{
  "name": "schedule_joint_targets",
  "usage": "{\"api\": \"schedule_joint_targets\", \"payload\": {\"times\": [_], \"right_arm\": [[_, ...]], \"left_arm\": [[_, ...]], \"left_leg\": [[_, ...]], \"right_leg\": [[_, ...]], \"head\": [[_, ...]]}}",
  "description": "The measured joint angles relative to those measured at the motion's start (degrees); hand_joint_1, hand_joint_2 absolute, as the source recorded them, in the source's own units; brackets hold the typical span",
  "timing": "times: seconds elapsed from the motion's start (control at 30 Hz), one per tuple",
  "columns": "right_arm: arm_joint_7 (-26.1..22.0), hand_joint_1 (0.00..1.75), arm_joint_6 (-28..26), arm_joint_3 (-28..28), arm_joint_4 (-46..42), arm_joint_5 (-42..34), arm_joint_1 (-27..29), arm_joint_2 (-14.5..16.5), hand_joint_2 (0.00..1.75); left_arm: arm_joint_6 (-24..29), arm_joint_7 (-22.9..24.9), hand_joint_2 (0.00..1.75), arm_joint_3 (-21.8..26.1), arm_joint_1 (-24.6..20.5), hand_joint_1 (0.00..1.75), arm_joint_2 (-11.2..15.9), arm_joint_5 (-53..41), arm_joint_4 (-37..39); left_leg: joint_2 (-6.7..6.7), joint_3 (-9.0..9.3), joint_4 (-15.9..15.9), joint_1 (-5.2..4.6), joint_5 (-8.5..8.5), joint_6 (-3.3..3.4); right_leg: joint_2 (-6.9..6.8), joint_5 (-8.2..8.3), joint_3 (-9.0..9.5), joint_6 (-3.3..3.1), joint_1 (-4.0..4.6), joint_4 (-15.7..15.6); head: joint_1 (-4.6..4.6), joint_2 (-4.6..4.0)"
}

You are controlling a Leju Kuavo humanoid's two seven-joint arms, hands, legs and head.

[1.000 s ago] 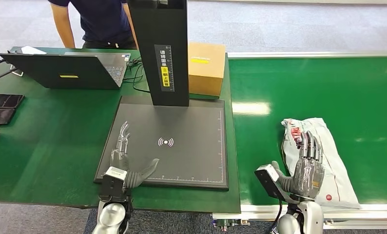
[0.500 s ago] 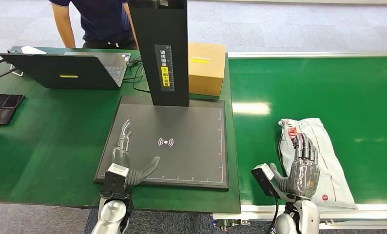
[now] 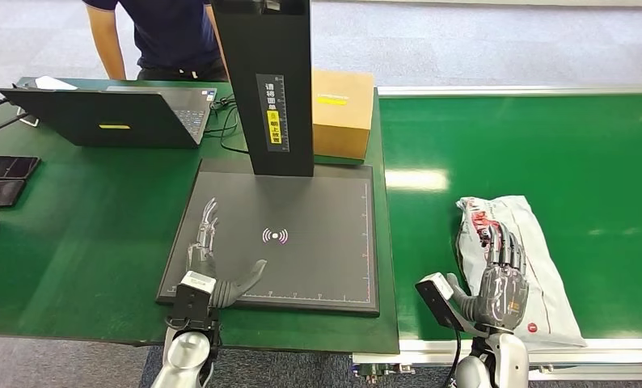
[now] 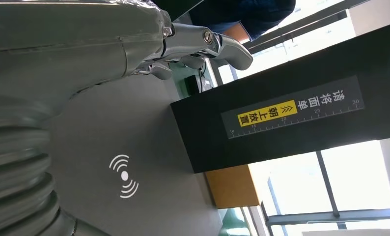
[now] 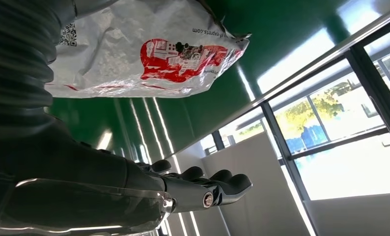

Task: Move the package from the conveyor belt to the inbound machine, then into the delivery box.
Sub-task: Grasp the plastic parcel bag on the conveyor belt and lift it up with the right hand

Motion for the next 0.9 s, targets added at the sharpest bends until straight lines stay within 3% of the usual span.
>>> {"api": "schedule_joint_targets", "payload": {"times": [0.9], "right_arm": [[0.5,0.00,0.9,1.4,0.8,0.0,-0.2,0.0,1.75]], "left_arm": [[0.2,0.2,1.75,0.0,0.3,0.00,0.0,0.0,-0.3]], "left_leg": [[0.00,0.00,0.0,0.00,0.00,0.00]], "right_leg": [[0.00,0.00,0.01,0.00,0.00,0.0]], "head": [[0.01,0.00]]}}
